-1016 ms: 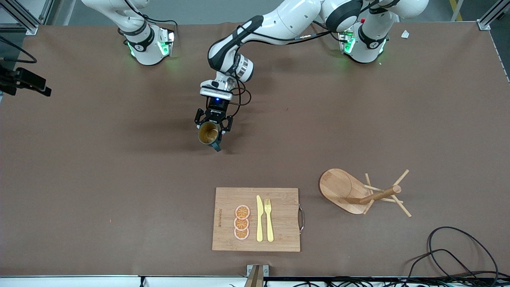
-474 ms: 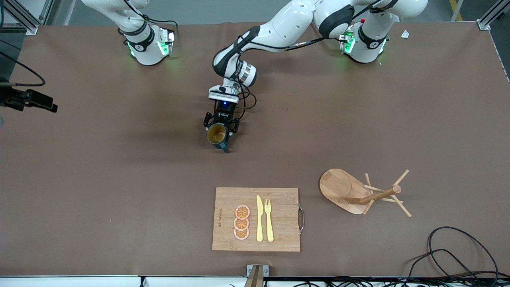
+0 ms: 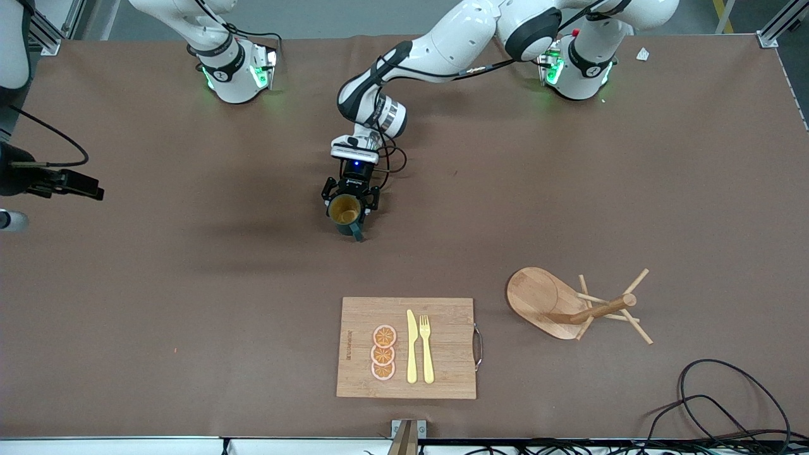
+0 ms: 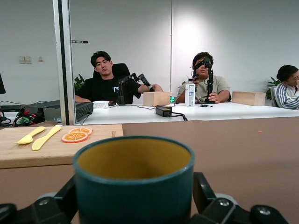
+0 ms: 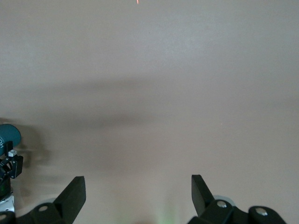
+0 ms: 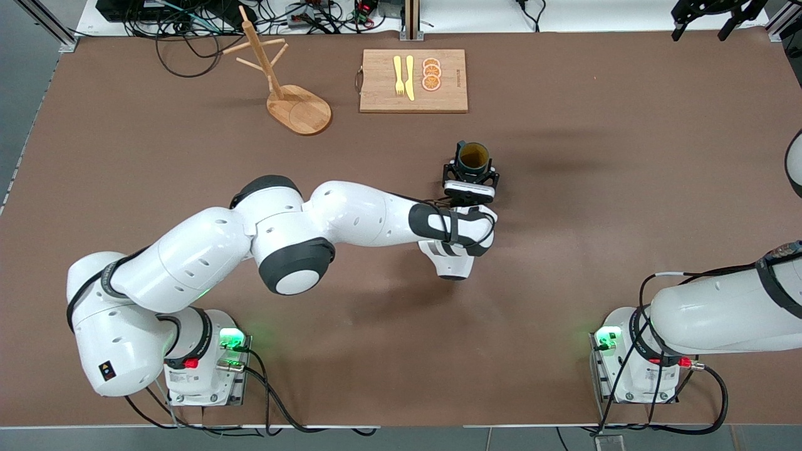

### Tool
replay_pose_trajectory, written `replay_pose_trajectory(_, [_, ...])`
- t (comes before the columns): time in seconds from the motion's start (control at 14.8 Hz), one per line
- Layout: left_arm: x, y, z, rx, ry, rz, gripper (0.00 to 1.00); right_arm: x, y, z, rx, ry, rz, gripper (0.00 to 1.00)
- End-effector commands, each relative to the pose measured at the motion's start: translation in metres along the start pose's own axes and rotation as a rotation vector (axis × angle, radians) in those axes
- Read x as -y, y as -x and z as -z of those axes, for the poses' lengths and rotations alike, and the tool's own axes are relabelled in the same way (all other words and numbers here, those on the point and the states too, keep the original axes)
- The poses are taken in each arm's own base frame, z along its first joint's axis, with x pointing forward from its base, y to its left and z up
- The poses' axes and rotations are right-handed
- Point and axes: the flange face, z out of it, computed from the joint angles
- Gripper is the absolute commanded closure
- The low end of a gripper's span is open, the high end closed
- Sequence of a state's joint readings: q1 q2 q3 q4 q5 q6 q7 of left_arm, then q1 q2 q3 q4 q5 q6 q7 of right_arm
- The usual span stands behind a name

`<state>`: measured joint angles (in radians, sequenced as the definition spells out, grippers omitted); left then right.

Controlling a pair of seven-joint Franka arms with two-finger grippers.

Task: Transfer cup from left to right arm and place
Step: 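Hold the mug with the left gripper while the right gripper approaches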

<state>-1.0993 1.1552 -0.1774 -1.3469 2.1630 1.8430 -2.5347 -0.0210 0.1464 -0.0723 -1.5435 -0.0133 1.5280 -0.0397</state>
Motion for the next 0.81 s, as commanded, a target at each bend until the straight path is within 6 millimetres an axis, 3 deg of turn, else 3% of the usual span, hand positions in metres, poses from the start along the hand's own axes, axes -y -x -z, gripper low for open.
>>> replay_pose_trajectory(0.0, [-0.013, -0.016, -0.002, -0.013, 0.018, -0.022, 0.0, 0.021, -0.01, -0.014, 0.008, 0.002, -0.031, 0.0])
replay_pose_trajectory(0.27, [-0.022, -0.036, 0.002, 0.033, -0.011, -0.027, 0.0, 0.052, -0.018, -0.035, 0.018, -0.024, -0.2, 0.0])
replay_pose_trajectory(0.47, [-0.024, -0.046, 0.0, 0.035, -0.02, -0.016, 0.0, 0.074, -0.025, -0.056, 0.007, -0.022, -0.183, 0.0])
replay_pose_trajectory(0.74, [-0.024, -0.059, -0.001, 0.044, -0.038, 0.004, 0.0, 0.072, -0.037, -0.074, 0.016, -0.018, -0.19, 0.0])
